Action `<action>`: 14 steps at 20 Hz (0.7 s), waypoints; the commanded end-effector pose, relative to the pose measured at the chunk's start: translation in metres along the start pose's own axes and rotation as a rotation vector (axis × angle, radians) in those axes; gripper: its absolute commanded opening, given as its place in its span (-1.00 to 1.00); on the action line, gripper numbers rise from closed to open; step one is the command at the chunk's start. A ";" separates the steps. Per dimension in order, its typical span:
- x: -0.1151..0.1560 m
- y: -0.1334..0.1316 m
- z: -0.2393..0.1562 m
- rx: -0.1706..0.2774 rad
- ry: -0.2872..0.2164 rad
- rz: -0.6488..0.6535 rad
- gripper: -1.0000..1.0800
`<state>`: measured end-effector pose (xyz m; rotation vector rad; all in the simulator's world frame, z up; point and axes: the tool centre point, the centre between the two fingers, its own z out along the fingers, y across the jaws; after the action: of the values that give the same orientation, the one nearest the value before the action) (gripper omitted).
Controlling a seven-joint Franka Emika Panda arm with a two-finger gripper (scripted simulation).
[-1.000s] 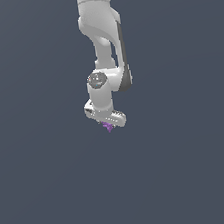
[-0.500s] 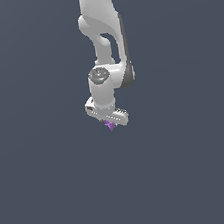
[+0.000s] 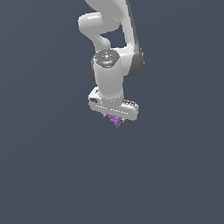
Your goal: Pick up the object and move it to a goal position.
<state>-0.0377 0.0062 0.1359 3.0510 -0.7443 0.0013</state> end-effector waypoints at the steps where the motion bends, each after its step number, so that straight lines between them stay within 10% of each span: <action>1: 0.003 -0.013 -0.024 -0.001 0.000 0.000 -1.00; 14: 0.023 -0.081 -0.140 -0.001 0.000 0.000 -1.00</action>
<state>0.0154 0.0623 0.2643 3.0512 -0.7441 0.0030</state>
